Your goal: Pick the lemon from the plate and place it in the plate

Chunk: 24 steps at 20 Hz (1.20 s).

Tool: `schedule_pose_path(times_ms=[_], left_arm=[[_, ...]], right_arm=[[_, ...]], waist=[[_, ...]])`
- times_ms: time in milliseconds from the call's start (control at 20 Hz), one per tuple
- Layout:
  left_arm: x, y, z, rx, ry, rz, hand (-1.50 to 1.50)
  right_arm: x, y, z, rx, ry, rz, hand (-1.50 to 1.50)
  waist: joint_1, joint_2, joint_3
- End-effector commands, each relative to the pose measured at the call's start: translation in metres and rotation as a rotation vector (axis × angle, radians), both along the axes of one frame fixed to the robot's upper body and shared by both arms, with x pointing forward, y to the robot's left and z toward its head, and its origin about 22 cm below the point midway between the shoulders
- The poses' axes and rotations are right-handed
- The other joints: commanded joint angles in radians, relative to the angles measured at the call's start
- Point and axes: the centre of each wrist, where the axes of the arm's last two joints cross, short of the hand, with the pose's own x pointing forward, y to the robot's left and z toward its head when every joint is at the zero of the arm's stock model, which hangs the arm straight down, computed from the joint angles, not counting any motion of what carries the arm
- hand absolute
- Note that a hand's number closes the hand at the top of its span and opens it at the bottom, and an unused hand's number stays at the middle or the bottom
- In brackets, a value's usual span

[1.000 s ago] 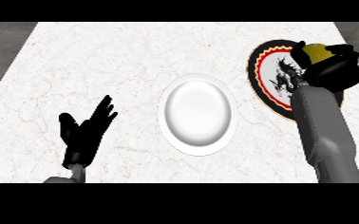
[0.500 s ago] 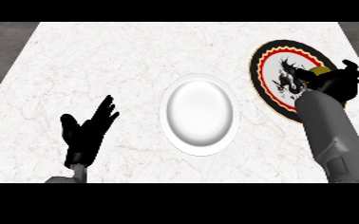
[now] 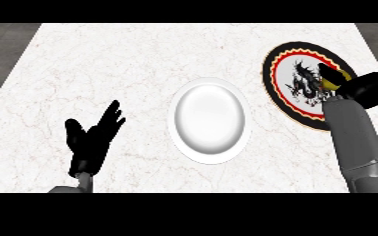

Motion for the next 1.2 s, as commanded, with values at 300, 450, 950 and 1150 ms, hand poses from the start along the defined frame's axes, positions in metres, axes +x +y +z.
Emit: schedule_pose_path(times_ms=[300,450,950,1150], left_arm=[[0.0,0.002,-0.016,0.005,0.041,0.018,0.0],[-0.005,0.017,-0.012,0.012,0.026,0.036,0.0],[0.01,0.013,-0.014,0.0,0.052,0.028,0.0],[-0.003,-0.003,-0.001,-0.001,0.029,0.032,0.0]], right_arm=[[-0.042,-0.004,-0.005,0.111,-0.266,0.065,-1.5],[-0.068,0.004,-0.01,0.153,-0.299,0.175,-1.5],[-0.168,0.037,-0.045,0.152,-0.193,0.291,-1.5],[-0.2,0.067,-0.044,0.187,-0.127,0.327,-1.5]], waist=[[-0.021,-0.005,-0.007],[-0.029,-0.01,-0.008],[-0.029,-0.008,-0.009],[-0.025,-0.01,-0.009]])
